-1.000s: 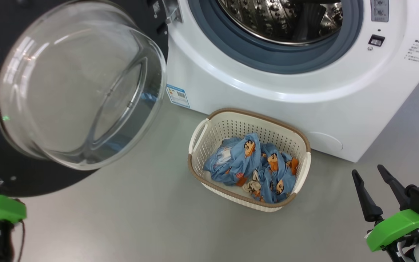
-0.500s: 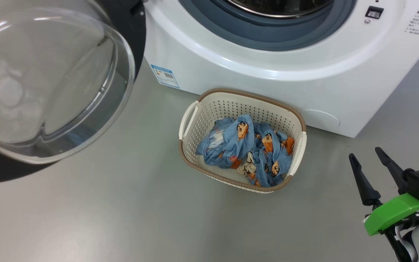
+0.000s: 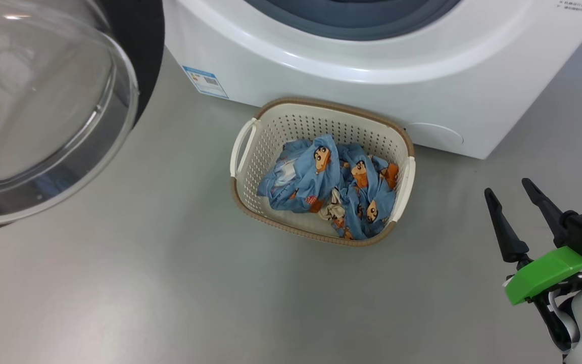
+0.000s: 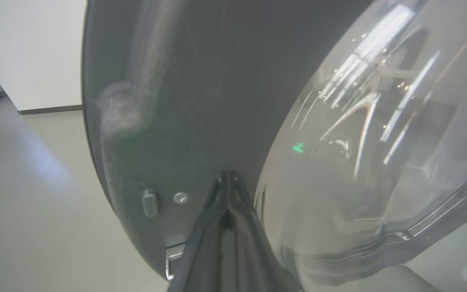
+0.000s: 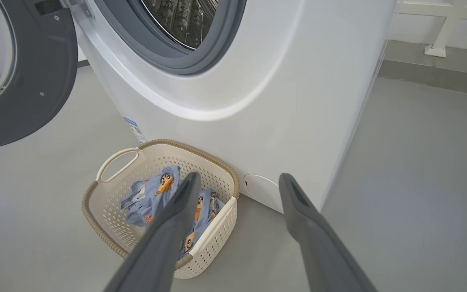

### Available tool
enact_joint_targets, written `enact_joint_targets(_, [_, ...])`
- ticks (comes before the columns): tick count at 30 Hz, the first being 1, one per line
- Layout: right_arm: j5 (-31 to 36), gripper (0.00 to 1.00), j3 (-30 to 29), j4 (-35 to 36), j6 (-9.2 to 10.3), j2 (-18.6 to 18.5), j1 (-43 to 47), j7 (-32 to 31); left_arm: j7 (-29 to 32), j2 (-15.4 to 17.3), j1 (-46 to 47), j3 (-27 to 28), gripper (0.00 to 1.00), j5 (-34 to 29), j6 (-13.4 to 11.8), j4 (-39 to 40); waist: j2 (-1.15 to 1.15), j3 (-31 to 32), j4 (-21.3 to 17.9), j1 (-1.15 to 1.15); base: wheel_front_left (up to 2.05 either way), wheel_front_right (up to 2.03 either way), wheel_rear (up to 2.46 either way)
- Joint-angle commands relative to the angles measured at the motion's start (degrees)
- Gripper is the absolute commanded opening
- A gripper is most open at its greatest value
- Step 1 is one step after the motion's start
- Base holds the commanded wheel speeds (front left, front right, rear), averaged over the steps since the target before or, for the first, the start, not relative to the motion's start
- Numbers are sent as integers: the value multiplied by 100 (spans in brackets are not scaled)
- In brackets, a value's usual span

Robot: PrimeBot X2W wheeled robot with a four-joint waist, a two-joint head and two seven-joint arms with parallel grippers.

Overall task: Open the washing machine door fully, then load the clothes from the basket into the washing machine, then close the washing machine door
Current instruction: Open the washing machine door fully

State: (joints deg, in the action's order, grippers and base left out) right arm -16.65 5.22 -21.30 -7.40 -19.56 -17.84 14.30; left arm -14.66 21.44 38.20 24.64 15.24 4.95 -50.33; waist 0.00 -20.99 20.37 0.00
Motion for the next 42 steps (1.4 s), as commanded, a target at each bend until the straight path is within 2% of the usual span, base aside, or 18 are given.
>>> enact_joint_targets(1, [68, 100, 146, 117, -9, -37, -24, 70, -34, 500, 128, 174, 0, -63, 23, 66, 0, -77, -53, 0, 0, 0, 0])
enact_joint_targets(9, [103, 100, 113, 114, -9, -49, -79, 70, -34, 552, 291, 408, 0, -269, 95, -104, 0, -179, -89, 0, 0, 0, 0])
enact_joint_targets(16, [100, 100, 106, 67, -9, 13, -39, 70, -34, 375, 226, 524, 0, -411, 143, -68, 0, 15, -74, 0, 0, 0, 0])
enact_joint_targets(25, [21, 100, 141, 45, -9, 75, 134, 70, -34, -83, -306, 665, 0, -357, 233, 453, 0, 432, -52, 0, 0, 0, 0])
enact_joint_targets(29, [-32, 100, 138, 46, -9, 91, 249, 70, -34, -429, -780, 529, 0, -222, 250, 996, 0, 650, -40, 0, 0, 0, 0])
enact_joint_targets(32, [-50, 100, 131, 52, -9, 99, 287, 70, -34, -545, -982, 401, 0, -102, 251, 1247, 0, 727, -42, 0, 0, 0, 0])
enact_joint_targets(34, [-66, 100, 128, 57, -9, 108, 329, 70, -34, -645, -1207, 282, 21, 21, 252, 1509, 0, 797, -51, 0, 0, 0, 0])
enact_joint_targets(37, [-89, 100, 108, 72, -9, 124, 395, 70, -34, -753, -1546, 123, 38, 214, 252, 1873, 0, 887, -77, 0, 0, 0, 0])
enact_joint_targets(38, [-95, 100, 100, 78, -9, 131, 419, 70, -34, -772, -1647, 62, 48, 261, 253, 1958, 0, 911, -88, 0, 0, 0, 0])
enact_joint_targets(39, [-103, 100, 96, 86, -9, 135, 445, 70, -34, -801, -1744, 8, 66, 303, 253, 2054, 0, 937, -101, 0, 0, 0, 0])
enact_joint_targets(41, [-121, 100, 84, 96, -9, 140, 493, 70, -34, -867, -1931, -132, 81, 385, 253, 2248, 0, 996, -137, 0, 0, 0, 0])
enact_joint_targets(42, [-129, 100, 76, 102, -9, 146, 514, 70, -34, -882, -2018, -205, 96, 424, 253, 2344, 0, 1023, -161, 0, 0, 0, 0])
